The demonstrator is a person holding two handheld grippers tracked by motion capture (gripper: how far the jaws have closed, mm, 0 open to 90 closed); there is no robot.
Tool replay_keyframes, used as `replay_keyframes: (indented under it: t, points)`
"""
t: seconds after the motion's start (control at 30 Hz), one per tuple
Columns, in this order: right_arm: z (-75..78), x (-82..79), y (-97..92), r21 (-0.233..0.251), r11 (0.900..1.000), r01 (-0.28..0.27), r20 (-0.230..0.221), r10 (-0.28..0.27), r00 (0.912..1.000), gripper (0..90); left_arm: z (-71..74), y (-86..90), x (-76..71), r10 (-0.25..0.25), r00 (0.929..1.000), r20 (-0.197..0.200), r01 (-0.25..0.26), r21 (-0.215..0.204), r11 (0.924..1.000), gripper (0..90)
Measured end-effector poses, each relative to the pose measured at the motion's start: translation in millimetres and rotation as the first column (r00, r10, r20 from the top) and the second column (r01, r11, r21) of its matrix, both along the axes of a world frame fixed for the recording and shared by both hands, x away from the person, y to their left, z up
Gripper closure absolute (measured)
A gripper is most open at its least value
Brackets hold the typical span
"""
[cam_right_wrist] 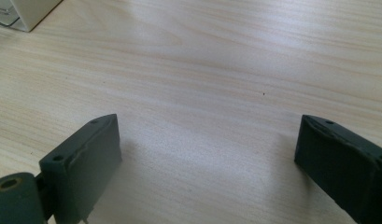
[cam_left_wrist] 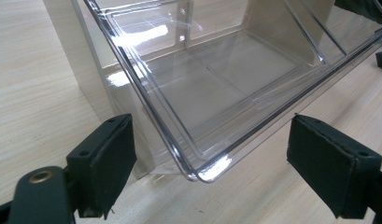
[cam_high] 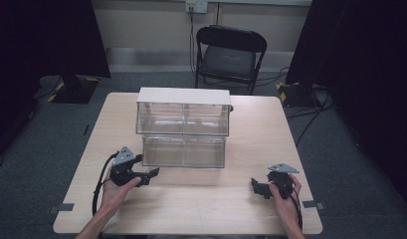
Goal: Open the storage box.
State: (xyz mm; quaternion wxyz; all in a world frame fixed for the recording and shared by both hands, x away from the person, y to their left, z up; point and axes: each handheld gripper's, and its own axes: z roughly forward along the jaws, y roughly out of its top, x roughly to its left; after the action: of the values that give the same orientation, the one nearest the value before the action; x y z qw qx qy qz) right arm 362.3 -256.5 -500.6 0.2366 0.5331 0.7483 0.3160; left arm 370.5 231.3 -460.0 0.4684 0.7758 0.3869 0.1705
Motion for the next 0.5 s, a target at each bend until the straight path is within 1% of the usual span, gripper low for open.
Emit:
replay_keyframes:
  t: [0.17, 0.2, 0.27, 0.33, 0.5]
  points:
    - [0.0, 0.0, -0.1, 0.000, 1.0000, -0.001, 0.000, 0.001, 1.0000, 6.4, 0.7, 0.3, -0.7, 0.000, 1.0000, 0.002, 0.000, -0.005, 1.0000, 15.2]
    - [0.0, 0.0, 0.0, 0.000, 1.0000, 0.000, 0.000, 0.000, 1.0000, 6.4, 1.2, 0.0, -1.2, 0.009, 0.9999, 0.014, -0.009, -0.003, 1.0000, 15.8]
    - [0.0, 0.0, 0.0, 0.000, 1.0000, 0.000, 0.000, 0.000, 1.0000, 6.4, 1.9, 0.6, -1.7, 0.019, 0.9997, 0.016, -0.019, -0.016, 0.9997, 15.8]
    - [0.0, 0.0, 0.1, 0.000, 1.0000, 0.000, 0.000, 0.000, 1.0000, 6.3, 2.5, 1.8, -1.4, 0.020, 0.9996, 0.021, -0.019, -0.019, 0.9996, 15.8]
    - [0.0, 0.0, 0.1, 0.000, 1.0000, 0.001, 0.000, -0.001, 1.0000, 6.3, 1.8, 1.5, -0.7, 0.019, 0.9997, 0.013, -0.019, -0.012, 0.9997, 15.8]
